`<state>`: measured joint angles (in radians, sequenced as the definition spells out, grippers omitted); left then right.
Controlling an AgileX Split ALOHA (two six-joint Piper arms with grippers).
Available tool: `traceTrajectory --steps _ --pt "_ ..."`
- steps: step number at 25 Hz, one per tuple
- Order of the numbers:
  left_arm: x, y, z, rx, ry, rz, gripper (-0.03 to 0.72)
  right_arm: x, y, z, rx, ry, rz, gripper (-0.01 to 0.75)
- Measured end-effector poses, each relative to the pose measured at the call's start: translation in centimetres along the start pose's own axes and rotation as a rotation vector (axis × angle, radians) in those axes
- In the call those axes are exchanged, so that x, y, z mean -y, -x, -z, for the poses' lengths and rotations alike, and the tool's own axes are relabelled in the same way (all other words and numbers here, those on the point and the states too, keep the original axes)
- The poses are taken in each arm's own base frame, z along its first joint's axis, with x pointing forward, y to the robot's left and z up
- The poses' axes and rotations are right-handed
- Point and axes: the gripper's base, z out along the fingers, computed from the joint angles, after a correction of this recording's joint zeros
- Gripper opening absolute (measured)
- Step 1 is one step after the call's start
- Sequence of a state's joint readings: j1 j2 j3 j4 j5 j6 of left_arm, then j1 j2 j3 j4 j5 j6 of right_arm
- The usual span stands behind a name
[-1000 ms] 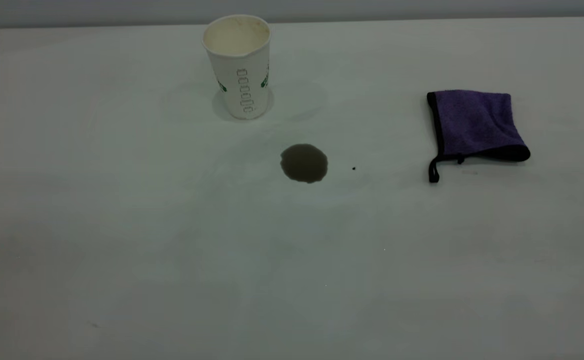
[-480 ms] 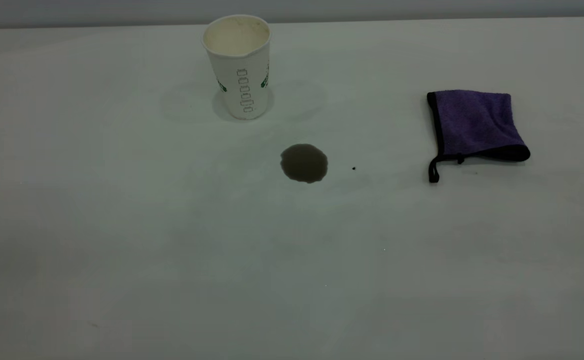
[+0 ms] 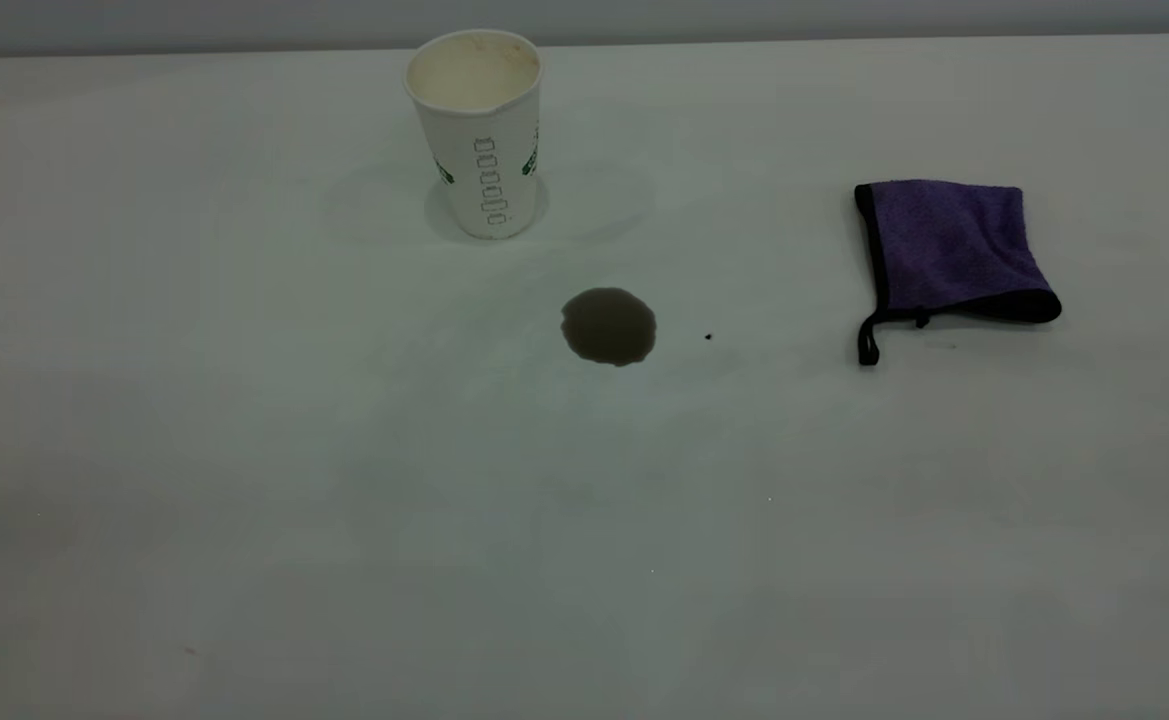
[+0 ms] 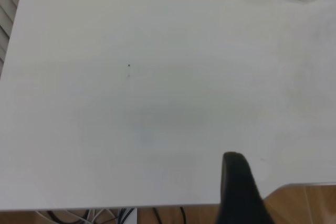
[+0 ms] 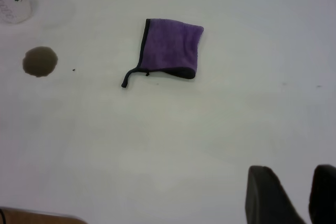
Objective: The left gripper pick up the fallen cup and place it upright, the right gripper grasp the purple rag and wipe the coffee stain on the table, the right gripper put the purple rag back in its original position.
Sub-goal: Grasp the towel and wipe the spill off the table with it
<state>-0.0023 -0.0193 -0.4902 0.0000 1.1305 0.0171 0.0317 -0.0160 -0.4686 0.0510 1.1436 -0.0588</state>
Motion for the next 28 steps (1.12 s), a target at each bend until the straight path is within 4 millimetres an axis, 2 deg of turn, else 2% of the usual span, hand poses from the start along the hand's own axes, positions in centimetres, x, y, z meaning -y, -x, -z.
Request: traceTrajectory --steps 13,16,18,22,23,25,28 --pt "0.0 0.0 0.0 0.0 0.0 0.0 0.505 0.1 0.0 0.0 0.001 -0.013 -0.007 0.245" --pt "0.0 0.0 0.0 0.0 0.0 0.0 0.505 0.3 1.0 -0.3 -0.043 -0.022 -0.07 0.309" --pt "0.0 0.0 0.0 0.0 0.0 0.0 0.505 0.6 2.7 -1.2 -0.088 -0.046 -0.08 0.405" --pt "0.0 0.0 0.0 0.0 0.0 0.0 0.505 1.5 7.5 -5.2 -0.187 -0.104 -0.039 0.643" --pt "0.0 0.0 0.0 0.0 0.0 0.0 0.505 1.7 8.6 -6.7 -0.228 -0.111 -0.029 0.679" --pt "0.0 0.0 0.0 0.0 0.0 0.0 0.505 1.9 10.6 -9.9 -0.281 -0.11 -0.017 0.718" --pt "0.0 0.0 0.0 0.0 0.0 0.0 0.505 2.2 12.5 -15.9 -0.375 -0.088 0.006 0.727"
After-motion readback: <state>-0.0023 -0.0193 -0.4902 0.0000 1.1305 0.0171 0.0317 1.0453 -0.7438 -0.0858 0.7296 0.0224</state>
